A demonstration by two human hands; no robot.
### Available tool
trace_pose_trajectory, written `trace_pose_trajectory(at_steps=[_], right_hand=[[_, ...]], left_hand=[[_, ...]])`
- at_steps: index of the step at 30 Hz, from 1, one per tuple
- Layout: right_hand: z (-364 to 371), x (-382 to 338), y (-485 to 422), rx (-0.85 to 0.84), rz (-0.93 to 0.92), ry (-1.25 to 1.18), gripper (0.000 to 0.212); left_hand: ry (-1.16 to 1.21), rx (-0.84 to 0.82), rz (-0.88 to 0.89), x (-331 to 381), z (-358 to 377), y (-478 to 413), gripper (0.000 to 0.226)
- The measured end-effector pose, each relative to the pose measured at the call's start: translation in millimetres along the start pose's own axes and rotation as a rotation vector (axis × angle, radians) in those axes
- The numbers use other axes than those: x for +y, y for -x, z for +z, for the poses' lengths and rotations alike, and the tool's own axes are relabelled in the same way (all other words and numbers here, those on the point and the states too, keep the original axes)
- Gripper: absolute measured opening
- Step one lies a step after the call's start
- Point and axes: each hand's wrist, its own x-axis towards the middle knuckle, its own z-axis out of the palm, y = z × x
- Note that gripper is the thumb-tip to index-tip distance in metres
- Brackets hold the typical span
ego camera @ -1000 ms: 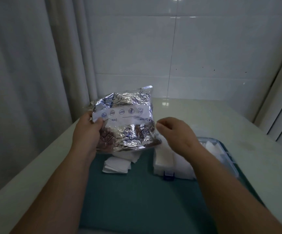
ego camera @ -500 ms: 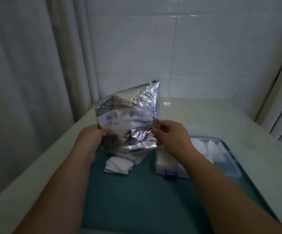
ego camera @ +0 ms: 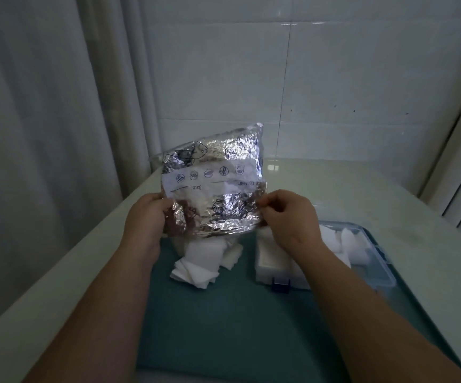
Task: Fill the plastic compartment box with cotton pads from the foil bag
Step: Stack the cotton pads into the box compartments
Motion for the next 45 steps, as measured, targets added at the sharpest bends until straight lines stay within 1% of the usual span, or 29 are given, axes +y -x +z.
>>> trace_pose_trajectory(at_steps=[1, 3, 6, 8, 11, 13, 15, 18, 19, 22, 24, 26, 27, 29, 31, 33, 35, 38, 39, 40, 42, 45], right_hand=[[0, 1, -1, 0.017, 0.007, -0.017, 0.020], [0, 2, -1, -0.039, 0.011, 0.027, 0.019], [1, 3, 0, -0.149, 0.008, 0.060, 0.026], [0, 2, 0, -0.159, -0.010, 0.029, 0.028], [2, 3, -1, -0.159, -0.015, 0.069, 0.027], [2, 4, -1, -0.106, 0.002, 0.072, 0.023], [1, 5, -2, -0.050, 0.023, 0.058, 0.015], [2, 6, -3, -0.064, 0.056, 0.070, 0.007], [3, 6, -4, -0.072, 0.069, 0.053, 0.007], [4, 3, -5, -0.084, 0.122, -0.040, 0.024], [3, 2, -5, -0.108, 0.112, 0.020, 0.030], [3, 2, -2, -0.143, 0.064, 0.153, 0.032], [3, 1, 0, -0.164, 0.035, 0.225, 0.033], [3, -1, 1, -0.204, -0.015, 0.333, 0.035], [2, -2, 2, -0.239, -0.033, 0.403, 0.036], [2, -3, 2, -0.275, -0.043, 0.450, 0.037], [3, -3, 2, -0.309, -0.047, 0.478, 0.037], [0, -4, 2, -0.295, -0.044, 0.431, 0.033], [-2, -4, 3, -0.273, -0.047, 0.402, 0.032], [-6, -5, 4, -0.253, -0.058, 0.379, 0.031], [-12, -6, 6, -0.242, -0.087, 0.352, 0.028], [-21, -4, 7, -0.284, -0.087, 0.360, 0.026]], left_hand=[[0.004, -0.021, 0.003, 0, 1, 1, 0.008], [-0.009, -0.042, 0.028, -2, 0, 1, 0.008], [-0.038, 0.016, 0.073, -3, -2, 2, 0.009], [-0.023, 0.069, 0.111, 0, 0, 6, 0.008], [-0.063, 0.116, 0.164, 0, 3, 10, 0.014], [-0.057, 0.105, 0.124, 0, 1, 7, 0.015], [0.043, 0.070, 0.052, -1, 0, 4, 0.005], [0.040, 0.114, 0.036, -4, 0, 0, 0.021], [0.021, 0.136, 0.047, -6, -1, 0, 0.023], [-0.006, 0.148, 0.032, -6, -5, 3, 0.022], [0.036, 0.117, -0.022, -5, -5, 3, 0.024], [0.131, 0.082, -0.086, -4, -3, 1, 0.018], [0.133, 0.072, -0.098, -3, -3, 1, 0.015], [0.025, 0.063, -0.081, -5, -3, 0, 0.015], [-0.102, 0.076, -0.047, -3, -3, 6, 0.009], [-0.226, 0.106, 0.025, -4, -3, 9, 0.018], [-0.355, 0.153, 0.098, -4, -3, 10, 0.021], [-0.561, 0.198, 0.235, 2, -4, 13, 0.013], [-0.570, 0.197, 0.298, 5, -4, 15, 0.010], [-0.555, 0.165, 0.369, 9, -1, 19, 0.009], [-0.549, 0.040, 0.499, 15, 5, 31, 0.007], [-0.646, -0.103, 0.630, 16, 13, 42, 0.005]])
